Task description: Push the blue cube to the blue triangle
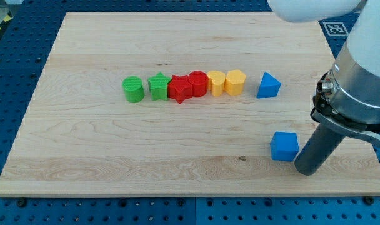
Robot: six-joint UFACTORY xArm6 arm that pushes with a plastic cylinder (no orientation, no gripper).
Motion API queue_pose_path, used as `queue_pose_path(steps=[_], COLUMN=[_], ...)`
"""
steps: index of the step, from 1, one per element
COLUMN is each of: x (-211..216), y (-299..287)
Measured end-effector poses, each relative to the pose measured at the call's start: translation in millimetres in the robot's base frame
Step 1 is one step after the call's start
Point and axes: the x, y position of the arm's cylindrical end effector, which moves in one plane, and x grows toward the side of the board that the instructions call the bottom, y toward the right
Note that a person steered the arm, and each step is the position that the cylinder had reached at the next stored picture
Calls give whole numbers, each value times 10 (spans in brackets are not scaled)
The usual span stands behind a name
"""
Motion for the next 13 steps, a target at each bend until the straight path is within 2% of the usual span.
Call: queue_pose_path(steps=[1,3,9,11,13], x=[23,-256,-387,-638,-669], y=[-254,-298,-499,-396,-244])
